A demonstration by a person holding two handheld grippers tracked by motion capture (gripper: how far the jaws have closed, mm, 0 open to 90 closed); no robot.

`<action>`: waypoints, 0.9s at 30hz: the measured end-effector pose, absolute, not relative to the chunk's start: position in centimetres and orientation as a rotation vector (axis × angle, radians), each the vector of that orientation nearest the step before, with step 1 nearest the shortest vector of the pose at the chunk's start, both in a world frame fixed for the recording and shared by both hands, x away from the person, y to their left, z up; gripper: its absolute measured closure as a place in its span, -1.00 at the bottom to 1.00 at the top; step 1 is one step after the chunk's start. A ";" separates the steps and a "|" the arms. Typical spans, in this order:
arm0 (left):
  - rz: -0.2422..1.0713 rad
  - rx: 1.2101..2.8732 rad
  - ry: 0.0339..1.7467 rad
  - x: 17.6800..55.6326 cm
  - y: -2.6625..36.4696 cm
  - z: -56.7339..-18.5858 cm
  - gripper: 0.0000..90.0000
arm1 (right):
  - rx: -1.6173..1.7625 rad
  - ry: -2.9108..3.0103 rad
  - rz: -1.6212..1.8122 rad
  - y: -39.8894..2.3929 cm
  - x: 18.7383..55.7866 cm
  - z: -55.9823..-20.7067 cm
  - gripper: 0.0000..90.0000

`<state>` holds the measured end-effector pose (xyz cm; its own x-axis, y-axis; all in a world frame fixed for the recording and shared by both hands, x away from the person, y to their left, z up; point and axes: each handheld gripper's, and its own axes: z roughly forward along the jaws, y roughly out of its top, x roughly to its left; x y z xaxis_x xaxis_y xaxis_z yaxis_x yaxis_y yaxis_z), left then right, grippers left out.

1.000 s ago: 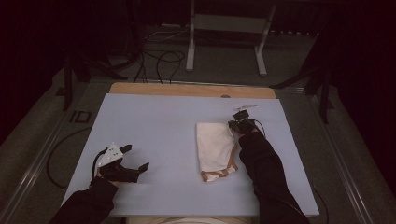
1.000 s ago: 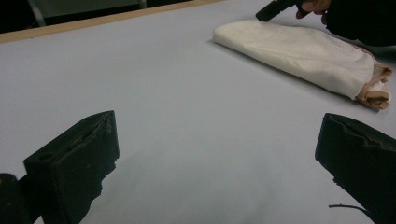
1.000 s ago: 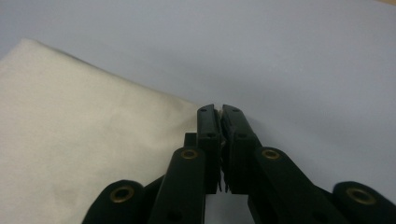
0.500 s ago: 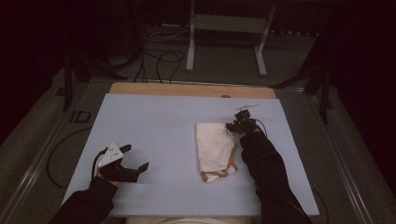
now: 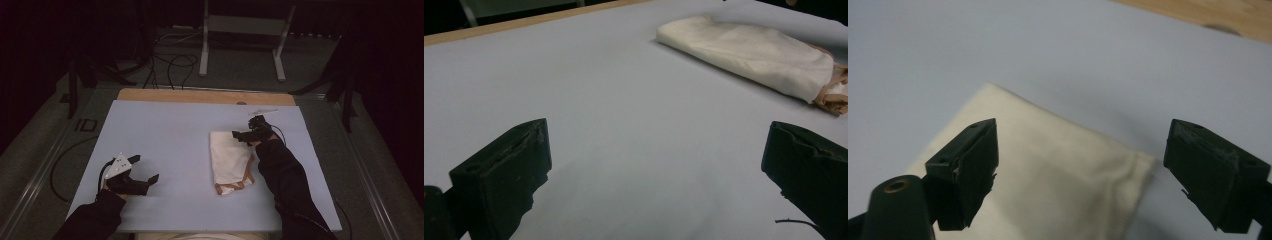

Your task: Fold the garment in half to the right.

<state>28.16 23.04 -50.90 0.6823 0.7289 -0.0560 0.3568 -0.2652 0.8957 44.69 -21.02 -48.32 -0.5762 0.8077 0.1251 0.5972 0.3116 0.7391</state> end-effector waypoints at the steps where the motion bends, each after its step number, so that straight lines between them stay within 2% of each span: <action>1: 0.454 1.878 0.848 28.1 23.0 -50.9 -0.99 | 1.253 2.319 1.129 -20.8 44.6 -48.2 -0.70; 9: 0.448 1.876 0.852 28.2 23.2 -50.9 -0.99 | 1.168 2.353 1.168 -19.6 44.2 -47.3 -0.73; 27: 0.404 1.918 0.820 28.0 23.5 -50.9 -0.99 | 1.031 2.421 1.258 -19.8 42.0 -45.8 -0.73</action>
